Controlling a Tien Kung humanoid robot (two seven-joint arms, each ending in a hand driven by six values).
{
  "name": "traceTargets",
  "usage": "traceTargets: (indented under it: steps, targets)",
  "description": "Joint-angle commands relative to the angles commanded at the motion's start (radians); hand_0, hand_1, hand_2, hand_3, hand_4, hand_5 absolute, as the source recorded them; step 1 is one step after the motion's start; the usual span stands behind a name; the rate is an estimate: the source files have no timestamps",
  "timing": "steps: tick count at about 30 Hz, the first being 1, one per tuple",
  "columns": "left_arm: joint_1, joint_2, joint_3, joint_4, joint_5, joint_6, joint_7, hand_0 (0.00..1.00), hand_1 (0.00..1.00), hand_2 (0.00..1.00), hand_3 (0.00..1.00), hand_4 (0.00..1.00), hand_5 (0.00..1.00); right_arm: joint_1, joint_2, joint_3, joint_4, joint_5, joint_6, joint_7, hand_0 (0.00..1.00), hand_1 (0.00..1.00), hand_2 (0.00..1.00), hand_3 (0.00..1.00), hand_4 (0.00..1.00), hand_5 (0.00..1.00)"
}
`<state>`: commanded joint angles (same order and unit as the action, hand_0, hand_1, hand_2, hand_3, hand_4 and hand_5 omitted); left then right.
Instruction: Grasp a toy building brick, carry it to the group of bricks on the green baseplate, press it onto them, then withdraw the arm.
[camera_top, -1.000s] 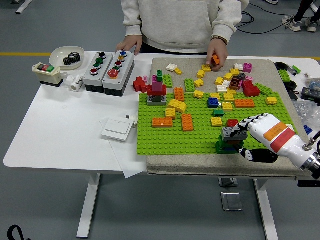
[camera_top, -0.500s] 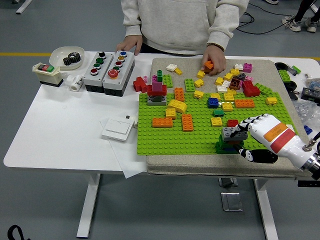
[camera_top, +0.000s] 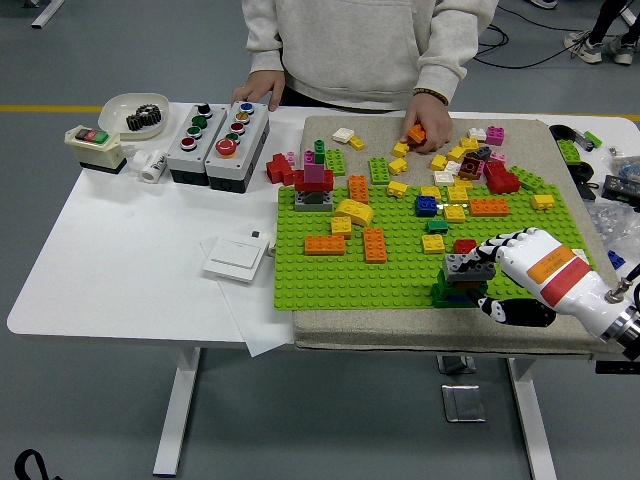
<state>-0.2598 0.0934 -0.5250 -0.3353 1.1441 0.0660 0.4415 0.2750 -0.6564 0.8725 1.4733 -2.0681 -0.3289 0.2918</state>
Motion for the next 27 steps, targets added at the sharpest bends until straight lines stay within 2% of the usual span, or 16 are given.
traceTargets:
  steps: [27]
  targets:
    - [-0.002,0.002,0.002,0.000,-0.001,0.001,-0.001,0.646,0.708,0.724,0.579,0.644,0.641,-0.010,0.000,0.002,0.017,-0.022,-0.006,-0.012,0.371,0.471,0.535,0.605,0.653,0.285]
